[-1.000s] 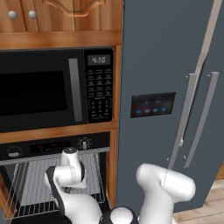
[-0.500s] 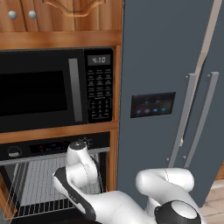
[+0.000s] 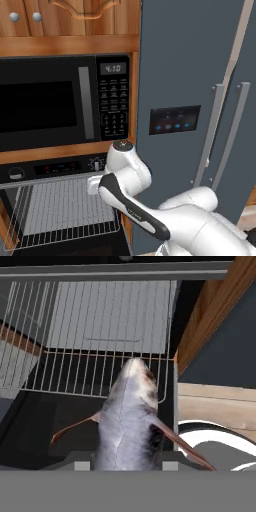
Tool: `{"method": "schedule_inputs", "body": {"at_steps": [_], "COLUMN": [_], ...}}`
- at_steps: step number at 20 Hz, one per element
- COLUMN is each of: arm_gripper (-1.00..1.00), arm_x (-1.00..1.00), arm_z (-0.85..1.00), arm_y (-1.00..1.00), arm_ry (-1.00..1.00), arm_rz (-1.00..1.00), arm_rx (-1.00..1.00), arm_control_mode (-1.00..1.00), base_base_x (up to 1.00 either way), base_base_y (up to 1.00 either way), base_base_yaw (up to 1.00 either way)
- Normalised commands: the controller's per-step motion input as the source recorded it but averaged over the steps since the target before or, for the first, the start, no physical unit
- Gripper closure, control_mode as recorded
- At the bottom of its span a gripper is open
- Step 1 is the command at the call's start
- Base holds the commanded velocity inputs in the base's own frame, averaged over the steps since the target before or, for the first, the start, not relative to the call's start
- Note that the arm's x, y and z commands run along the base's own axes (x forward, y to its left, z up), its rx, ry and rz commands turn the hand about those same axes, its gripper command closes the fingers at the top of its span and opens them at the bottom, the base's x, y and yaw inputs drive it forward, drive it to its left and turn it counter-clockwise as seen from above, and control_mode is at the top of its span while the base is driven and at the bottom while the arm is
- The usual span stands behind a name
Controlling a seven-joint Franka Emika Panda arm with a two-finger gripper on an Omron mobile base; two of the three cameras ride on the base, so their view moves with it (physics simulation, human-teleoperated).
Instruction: Take the fish from the oven and place it on the plate on the counter.
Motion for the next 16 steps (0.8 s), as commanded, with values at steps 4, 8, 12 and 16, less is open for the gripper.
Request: {"method": "schedule_inputs", "body": {"at_steps": [4, 8, 12, 16], "arm_gripper": [1.0, 1.0, 1.0, 1.0], "arm_x": [0.0, -0.06, -0.05, -0.14], "arm_z": [0.82, 0.74, 0.73, 0.72], "arm_y": [-1.0, -1.0, -0.96, -0.8], "arm_ry": [-0.09, -0.09, -0.07, -0.08], "arm_rz": [0.0, 0.0, 0.02, 0.09], "arm_rx": [0.0, 0.0, -0.01, -0.04], "arm_control_mode": [-1.0, -1.0, -1.0, -1.0], "base_base_x": [0.0, 0.0, 0.0, 0.0], "base_base_y": [0.0, 0.0, 0.0, 0.0], "base_base_yaw": [0.0, 0.0, 0.0, 0.0]}}
